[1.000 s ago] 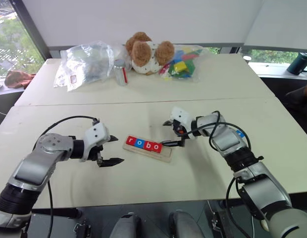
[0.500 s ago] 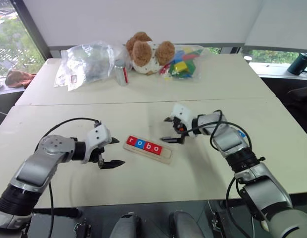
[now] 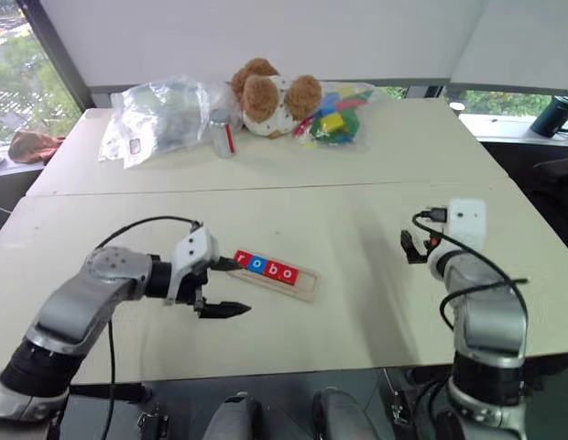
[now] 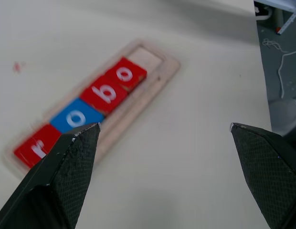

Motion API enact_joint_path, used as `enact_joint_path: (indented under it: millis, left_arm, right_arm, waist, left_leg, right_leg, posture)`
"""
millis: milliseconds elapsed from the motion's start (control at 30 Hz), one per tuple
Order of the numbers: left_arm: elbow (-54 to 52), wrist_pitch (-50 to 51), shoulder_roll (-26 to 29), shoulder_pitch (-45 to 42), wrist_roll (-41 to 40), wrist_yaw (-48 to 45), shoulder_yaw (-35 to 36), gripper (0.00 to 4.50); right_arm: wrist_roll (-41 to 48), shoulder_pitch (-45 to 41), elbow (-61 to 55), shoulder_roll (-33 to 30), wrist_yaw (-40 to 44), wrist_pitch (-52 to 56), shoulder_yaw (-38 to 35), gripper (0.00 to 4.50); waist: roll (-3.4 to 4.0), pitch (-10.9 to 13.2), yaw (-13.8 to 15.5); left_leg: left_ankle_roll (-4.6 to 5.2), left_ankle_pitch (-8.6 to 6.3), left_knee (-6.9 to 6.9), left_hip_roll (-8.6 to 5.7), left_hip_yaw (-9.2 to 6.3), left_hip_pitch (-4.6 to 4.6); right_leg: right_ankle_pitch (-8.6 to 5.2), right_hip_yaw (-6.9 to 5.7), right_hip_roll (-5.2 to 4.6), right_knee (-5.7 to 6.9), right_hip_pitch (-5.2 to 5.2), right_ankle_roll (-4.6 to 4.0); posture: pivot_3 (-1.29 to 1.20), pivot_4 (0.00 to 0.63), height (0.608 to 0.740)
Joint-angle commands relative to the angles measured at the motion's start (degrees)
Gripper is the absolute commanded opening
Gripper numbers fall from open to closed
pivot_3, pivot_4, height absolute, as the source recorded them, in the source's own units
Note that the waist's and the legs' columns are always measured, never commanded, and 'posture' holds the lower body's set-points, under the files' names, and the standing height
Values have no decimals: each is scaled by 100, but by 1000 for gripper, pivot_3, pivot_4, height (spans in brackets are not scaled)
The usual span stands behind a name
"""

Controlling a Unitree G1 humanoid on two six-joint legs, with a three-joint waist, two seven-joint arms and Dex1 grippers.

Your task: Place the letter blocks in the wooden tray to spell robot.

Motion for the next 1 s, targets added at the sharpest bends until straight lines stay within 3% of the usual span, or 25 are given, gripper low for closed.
enact_joint_path:
  millis: [33,333,733,833,1000]
  left_arm:
    - [165,-208,-112,-117,134,-12,-167,4500]
    - [62,-265,-236,50,239,188,-228,4500]
    - [-111,-275,-163,301,280,464,-181,4500]
    - [-160,-265,-137,364,288,514,-170,4500]
    - [-170,-283,-99,394,283,548,-152,4500]
  right_arm:
    - [-176,-69,-400,487,-646,288,-325,4409]
    - [39,-384,138,1250,-1373,270,-1058,4409]
    - [672,-1170,2413,1028,-1946,-1104,-1499,4409]
    - [804,-1148,2686,921,-2018,-1303,-1538,3596]
    - [949,-957,2820,779,-2103,-1427,-1486,1143]
  waist:
    - [0,0,6]
    - [1,0,-1]
    - [-5,-4,-33]
    - [-8,-5,-31]
    - [-19,-12,2]
  left_leg:
    - [0,0,0,0,-1,5]
    - [-1,1,-1,1,-1,12]
    - [1,0,-8,2,1,73]
    - [1,0,-8,3,0,73]
    - [2,-1,-8,3,-2,73]
  right_leg:
    - [0,-1,2,9,1,0]
    - [0,-2,7,18,2,-1]
    - [-1,1,5,9,60,-2]
    - [-1,1,4,9,60,-2]
    - [-1,-1,1,6,66,-2]
  posture:
    - [0,150,740]
    - [0,150,740]
    - [0,150,740]
    - [0,150,740]
    - [0,150,740]
